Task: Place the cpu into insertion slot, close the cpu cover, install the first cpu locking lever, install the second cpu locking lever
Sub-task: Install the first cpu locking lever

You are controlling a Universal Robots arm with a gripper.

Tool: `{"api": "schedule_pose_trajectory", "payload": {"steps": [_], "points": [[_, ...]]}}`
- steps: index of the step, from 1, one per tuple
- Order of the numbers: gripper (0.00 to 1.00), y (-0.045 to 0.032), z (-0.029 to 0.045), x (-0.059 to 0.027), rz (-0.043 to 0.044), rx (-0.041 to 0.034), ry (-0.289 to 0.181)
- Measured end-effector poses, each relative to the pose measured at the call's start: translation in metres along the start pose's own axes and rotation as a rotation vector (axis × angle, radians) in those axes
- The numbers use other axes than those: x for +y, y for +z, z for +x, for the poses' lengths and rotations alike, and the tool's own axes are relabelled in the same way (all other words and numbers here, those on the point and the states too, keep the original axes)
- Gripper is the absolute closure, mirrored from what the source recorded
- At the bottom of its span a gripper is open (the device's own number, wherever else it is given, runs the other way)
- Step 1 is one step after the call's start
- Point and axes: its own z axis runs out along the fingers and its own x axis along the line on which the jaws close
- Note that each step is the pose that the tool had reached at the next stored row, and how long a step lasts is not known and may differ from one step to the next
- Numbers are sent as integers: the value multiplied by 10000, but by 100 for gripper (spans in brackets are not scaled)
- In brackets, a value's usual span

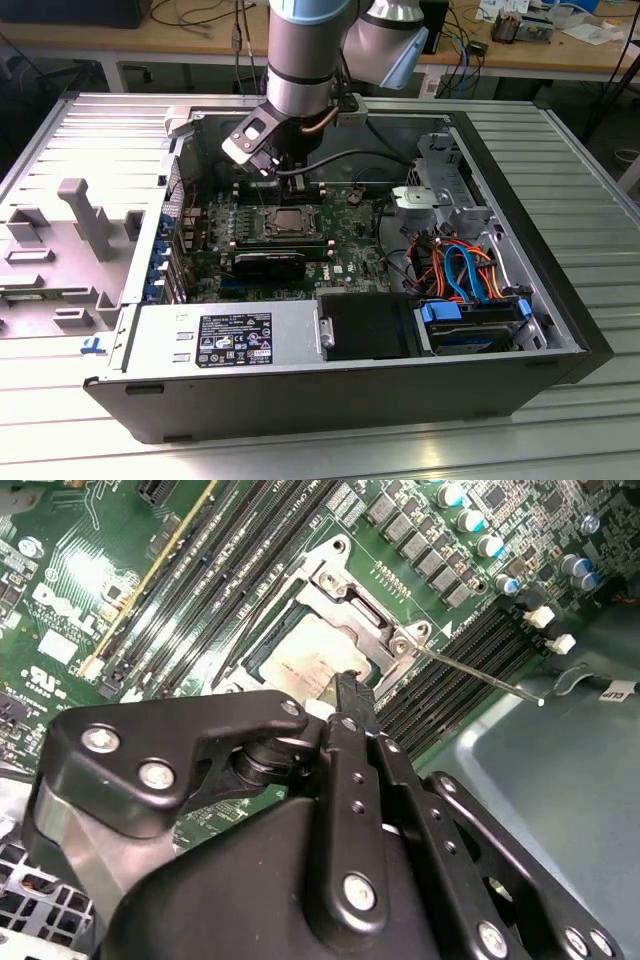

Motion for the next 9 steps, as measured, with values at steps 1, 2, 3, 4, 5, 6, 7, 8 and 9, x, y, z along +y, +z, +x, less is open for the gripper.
{"api": "schedule_pose_trajectory", "payload": {"steps": [1,2,3,4,5,6,7,8,9], "points": [[89,0,0,0,30,-23,-409],[89,0,0,0,36,-27,-492],[89,0,0,0,42,-32,-563],[89,0,0,0,53,-40,-719],[89,0,0,0,59,-45,-806],[89,0,0,0,64,-48,-864],[89,0,0,0,68,-51,-920],[89,0,0,0,72,-54,-969],[89,0,0,0,78,-59,-1054]]}}
